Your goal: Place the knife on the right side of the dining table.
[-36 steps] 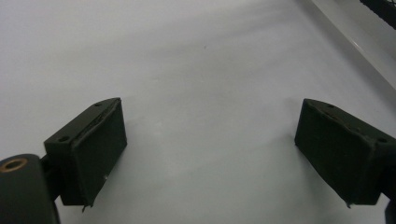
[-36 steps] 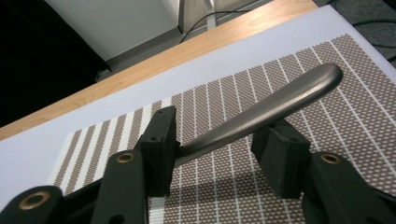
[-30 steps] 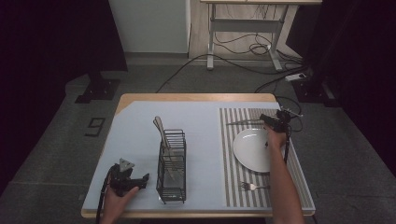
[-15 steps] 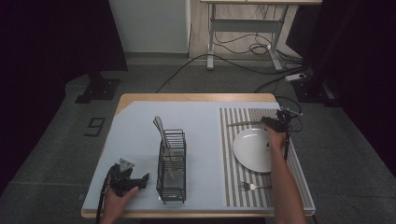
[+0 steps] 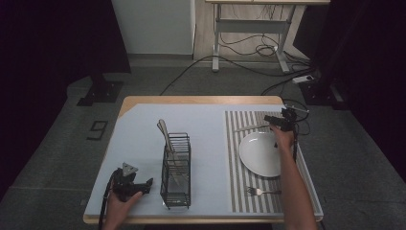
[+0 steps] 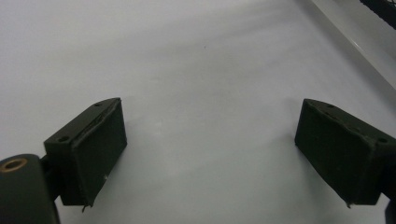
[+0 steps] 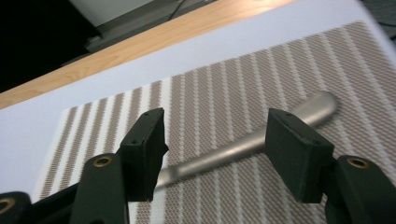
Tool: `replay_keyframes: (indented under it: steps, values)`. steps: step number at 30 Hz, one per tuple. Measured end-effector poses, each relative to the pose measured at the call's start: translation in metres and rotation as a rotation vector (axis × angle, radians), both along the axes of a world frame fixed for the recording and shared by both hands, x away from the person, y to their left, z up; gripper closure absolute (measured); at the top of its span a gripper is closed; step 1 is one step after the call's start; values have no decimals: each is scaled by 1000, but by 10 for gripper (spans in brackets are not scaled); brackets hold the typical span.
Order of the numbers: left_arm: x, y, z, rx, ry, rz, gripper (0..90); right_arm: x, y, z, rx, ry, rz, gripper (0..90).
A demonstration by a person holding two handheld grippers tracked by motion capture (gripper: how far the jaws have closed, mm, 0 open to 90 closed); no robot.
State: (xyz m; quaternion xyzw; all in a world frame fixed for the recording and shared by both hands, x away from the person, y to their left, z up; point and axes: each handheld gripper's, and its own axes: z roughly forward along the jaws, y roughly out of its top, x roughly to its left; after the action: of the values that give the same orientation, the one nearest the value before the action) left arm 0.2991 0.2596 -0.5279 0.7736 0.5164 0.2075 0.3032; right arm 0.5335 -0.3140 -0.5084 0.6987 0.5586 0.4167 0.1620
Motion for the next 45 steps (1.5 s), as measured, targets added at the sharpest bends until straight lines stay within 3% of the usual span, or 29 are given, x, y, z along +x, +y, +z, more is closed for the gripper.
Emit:
replay_keyframes:
  steps: [5, 6, 14, 33, 43, 45]
  values:
    - [0, 0, 0, -1, 0, 0, 85, 12, 9, -6, -37, -2, 45, 374]
    - [0, 0, 0, -1, 0, 0, 86, 15, 10, -8, -53, 16, 46, 365]
    - [0, 0, 0, 0, 0, 0, 86, 24, 20, -11, -138, 33, 38, 370]
    - [0, 0, 0, 0, -1, 0, 86, 19, 17, -10, -106, 53, 6, 369]
    - [0, 0, 0, 0, -1, 1, 86, 17, 19, -9, -142, 54, -7, 340]
    - [0, 0, 0, 0, 0, 0, 86, 15, 17, -7, -130, 35, -16, 339]
